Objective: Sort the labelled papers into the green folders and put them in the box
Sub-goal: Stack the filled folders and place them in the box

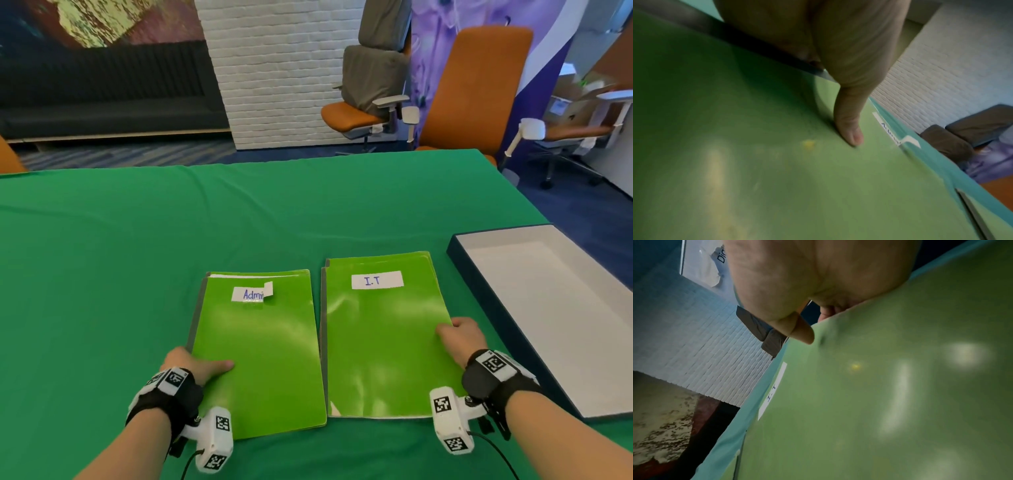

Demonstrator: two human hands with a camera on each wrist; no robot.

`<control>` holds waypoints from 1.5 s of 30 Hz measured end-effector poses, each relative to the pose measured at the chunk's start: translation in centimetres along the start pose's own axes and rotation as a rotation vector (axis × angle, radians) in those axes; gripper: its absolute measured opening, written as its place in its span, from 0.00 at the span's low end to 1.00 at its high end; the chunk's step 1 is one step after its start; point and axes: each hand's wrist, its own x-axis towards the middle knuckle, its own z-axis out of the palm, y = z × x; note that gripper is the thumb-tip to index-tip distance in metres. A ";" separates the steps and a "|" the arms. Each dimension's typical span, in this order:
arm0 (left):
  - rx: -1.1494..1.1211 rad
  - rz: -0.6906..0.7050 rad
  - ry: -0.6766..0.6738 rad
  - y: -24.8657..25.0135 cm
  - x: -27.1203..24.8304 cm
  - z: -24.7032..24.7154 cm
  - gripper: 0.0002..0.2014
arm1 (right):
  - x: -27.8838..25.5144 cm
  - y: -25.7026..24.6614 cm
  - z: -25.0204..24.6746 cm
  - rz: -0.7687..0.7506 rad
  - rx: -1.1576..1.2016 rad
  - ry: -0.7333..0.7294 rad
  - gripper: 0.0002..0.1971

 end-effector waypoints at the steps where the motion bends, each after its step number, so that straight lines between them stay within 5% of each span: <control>1: -0.044 0.023 0.001 -0.1 0.0 -0.3 0.40 | -0.2 -0.3 -0.2 -0.006 0.011 -0.008 0.03; 8: -0.251 0.181 0.083 1.7 -1.7 -3.4 0.40 | -2.4 -3.5 -1.7 -0.203 0.121 0.010 0.21; 18: -0.489 0.286 0.244 3.5 -5.5 -4.4 0.32 | -6.9 -7.2 -6.3 -0.391 0.390 -0.083 0.21; 23: -0.710 0.415 0.159 5.1 -9.0 -4.4 0.23 | -7.7 -6.9 -5.7 -0.324 0.450 -0.188 0.19; 27: -0.913 0.503 0.017 6.3 -11.6 -3.6 0.25 | -8.3 -6.5 -3.6 -0.285 0.510 -0.172 0.18; 30: -0.957 0.527 -0.061 6.8 -13.6 -3.2 0.11 | -8.8 -6.0 -2.9 -0.240 0.545 -0.170 0.18; 34: -0.915 0.554 -0.079 6.5 -13.5 -2.1 0.42 | -9.4 -6.4 -2.7 -0.268 0.497 -0.217 0.16; 38: -0.833 0.551 -0.019 5.3 -11.9 -1.8 0.52 | -10.1 -7.7 -2.7 -0.348 0.404 -0.181 0.13; 40: -0.837 0.547 -0.001 4.8 -12.4 -2.5 0.42 | -10.4 -8.2 -2.6 -0.373 0.363 -0.184 0.14; 43: -0.906 0.547 -0.010 4.4 -13.5 -3.7 0.15 | -10.6 -8.6 -2.3 -0.373 0.353 -0.234 0.14; 45: -0.984 0.536 -0.064 4.4 -13.5 -4.2 0.07 | -10.7 -8.9 -2.3 -0.366 0.371 -0.270 0.14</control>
